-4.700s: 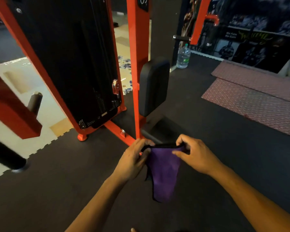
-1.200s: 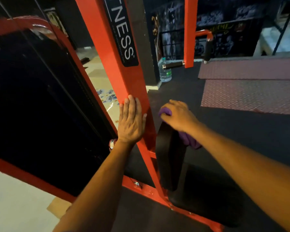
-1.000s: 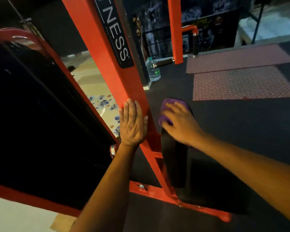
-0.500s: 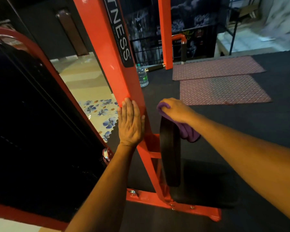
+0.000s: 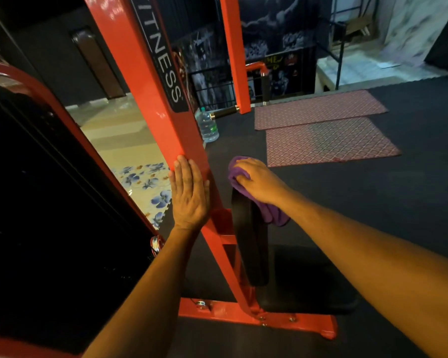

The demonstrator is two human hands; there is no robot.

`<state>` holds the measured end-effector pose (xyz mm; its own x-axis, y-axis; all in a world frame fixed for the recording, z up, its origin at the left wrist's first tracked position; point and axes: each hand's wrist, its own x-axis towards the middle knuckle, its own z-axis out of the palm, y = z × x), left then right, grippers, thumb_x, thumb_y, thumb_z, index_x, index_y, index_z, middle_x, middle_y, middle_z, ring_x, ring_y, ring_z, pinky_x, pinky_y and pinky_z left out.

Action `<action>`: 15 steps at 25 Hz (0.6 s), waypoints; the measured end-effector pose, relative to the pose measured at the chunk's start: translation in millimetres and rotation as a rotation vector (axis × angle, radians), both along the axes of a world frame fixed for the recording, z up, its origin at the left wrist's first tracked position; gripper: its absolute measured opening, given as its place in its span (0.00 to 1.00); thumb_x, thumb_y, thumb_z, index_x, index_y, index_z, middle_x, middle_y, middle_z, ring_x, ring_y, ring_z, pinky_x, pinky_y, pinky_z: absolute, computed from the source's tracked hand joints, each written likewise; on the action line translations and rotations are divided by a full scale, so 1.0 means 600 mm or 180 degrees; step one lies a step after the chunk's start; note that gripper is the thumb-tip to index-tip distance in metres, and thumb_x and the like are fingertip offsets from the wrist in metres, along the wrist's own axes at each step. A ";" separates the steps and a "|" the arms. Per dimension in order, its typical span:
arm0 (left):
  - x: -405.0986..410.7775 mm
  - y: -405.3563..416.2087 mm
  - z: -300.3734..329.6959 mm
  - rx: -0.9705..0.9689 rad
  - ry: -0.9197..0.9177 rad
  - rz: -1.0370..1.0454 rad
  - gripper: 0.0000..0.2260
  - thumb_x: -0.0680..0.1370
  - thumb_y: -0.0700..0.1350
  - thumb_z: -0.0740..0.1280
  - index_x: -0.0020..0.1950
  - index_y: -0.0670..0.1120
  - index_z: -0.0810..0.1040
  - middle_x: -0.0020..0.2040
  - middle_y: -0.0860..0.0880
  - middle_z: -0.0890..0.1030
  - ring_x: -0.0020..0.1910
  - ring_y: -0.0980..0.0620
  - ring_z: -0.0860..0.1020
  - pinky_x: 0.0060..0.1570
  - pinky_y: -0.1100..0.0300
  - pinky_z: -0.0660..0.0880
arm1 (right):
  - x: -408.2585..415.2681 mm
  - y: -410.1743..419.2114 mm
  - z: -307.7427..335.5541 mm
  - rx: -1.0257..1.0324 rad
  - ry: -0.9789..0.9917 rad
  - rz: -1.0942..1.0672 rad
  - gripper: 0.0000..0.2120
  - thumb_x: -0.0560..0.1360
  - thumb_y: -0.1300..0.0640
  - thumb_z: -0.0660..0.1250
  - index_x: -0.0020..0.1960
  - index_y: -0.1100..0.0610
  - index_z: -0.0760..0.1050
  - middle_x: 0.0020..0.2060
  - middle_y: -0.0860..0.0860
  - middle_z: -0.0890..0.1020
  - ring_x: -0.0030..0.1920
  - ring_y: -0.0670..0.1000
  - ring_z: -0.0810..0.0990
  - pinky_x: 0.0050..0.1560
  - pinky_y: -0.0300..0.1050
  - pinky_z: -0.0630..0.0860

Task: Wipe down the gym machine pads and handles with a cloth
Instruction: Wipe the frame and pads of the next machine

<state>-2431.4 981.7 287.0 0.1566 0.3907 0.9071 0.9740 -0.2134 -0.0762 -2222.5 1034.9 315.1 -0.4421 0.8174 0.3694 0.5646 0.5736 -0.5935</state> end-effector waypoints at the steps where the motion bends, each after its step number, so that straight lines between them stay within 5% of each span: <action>1: 0.000 -0.007 -0.001 -0.0061 0.0009 -0.0044 0.27 0.86 0.43 0.58 0.80 0.34 0.55 0.79 0.30 0.58 0.83 0.41 0.44 0.81 0.43 0.46 | 0.009 -0.012 0.000 0.0076 0.0200 -0.0150 0.12 0.79 0.62 0.65 0.61 0.63 0.79 0.62 0.59 0.79 0.66 0.60 0.76 0.66 0.43 0.66; 5: -0.031 -0.032 -0.039 -0.0368 0.0162 -0.0212 0.29 0.85 0.42 0.61 0.82 0.37 0.52 0.84 0.37 0.48 0.84 0.42 0.45 0.81 0.43 0.47 | 0.036 -0.148 -0.061 0.1346 0.0666 -0.0193 0.15 0.79 0.59 0.66 0.65 0.62 0.78 0.70 0.60 0.74 0.73 0.58 0.70 0.74 0.44 0.65; 10: -0.034 -0.033 -0.063 -0.0478 0.0009 -0.0273 0.30 0.84 0.39 0.63 0.81 0.35 0.52 0.78 0.30 0.59 0.83 0.42 0.45 0.81 0.42 0.50 | 0.019 -0.152 -0.152 0.2596 -0.0668 0.0109 0.16 0.80 0.58 0.69 0.68 0.52 0.79 0.73 0.56 0.73 0.76 0.62 0.66 0.72 0.72 0.61; 15: -0.020 -0.039 -0.085 -0.0544 -0.0060 -0.0171 0.27 0.84 0.38 0.64 0.78 0.30 0.56 0.76 0.24 0.59 0.82 0.41 0.40 0.80 0.39 0.50 | 0.062 -0.172 -0.271 0.3252 -0.1615 0.0798 0.19 0.80 0.59 0.64 0.71 0.52 0.74 0.76 0.50 0.69 0.77 0.53 0.64 0.75 0.64 0.52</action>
<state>-2443.2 958.5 235.8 0.1651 0.5310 0.8312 0.9618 -0.2733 -0.0164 -2185.4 931.6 152.3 -0.8347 0.1108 0.5395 0.4077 0.7829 0.4699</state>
